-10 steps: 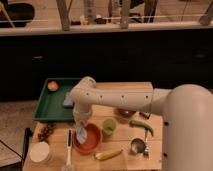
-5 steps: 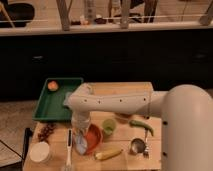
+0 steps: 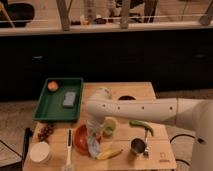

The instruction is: Wipe red bowl with towel

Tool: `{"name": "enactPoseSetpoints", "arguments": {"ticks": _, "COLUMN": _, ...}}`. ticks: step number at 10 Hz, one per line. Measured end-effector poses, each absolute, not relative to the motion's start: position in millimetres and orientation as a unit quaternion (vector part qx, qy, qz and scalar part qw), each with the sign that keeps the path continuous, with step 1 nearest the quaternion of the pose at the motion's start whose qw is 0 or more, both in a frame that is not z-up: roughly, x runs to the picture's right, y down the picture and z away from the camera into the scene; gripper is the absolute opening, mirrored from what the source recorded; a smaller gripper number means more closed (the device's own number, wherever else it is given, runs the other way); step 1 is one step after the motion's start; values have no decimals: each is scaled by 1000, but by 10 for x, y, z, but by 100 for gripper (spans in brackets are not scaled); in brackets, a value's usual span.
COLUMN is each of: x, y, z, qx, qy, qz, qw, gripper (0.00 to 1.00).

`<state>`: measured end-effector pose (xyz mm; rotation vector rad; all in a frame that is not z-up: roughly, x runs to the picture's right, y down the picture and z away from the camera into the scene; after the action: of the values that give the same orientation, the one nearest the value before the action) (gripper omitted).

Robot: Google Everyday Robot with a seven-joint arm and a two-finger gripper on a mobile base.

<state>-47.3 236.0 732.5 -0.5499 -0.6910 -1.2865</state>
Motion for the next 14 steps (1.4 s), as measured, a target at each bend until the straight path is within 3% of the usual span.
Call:
{"name": "enactPoseSetpoints", "arguments": {"ticks": 7, "x": -670, "y": 1826, "z": 7641, "qx": -210, "qy": -303, "qz": -586, "qw": 722, "gripper": 0}}
{"name": "enactPoseSetpoints", "arguments": {"ticks": 14, "x": -1130, "y": 2120, "z": 7547, "qx": -222, "qy": -345, "qz": -640, "qw": 650, "gripper": 0}}
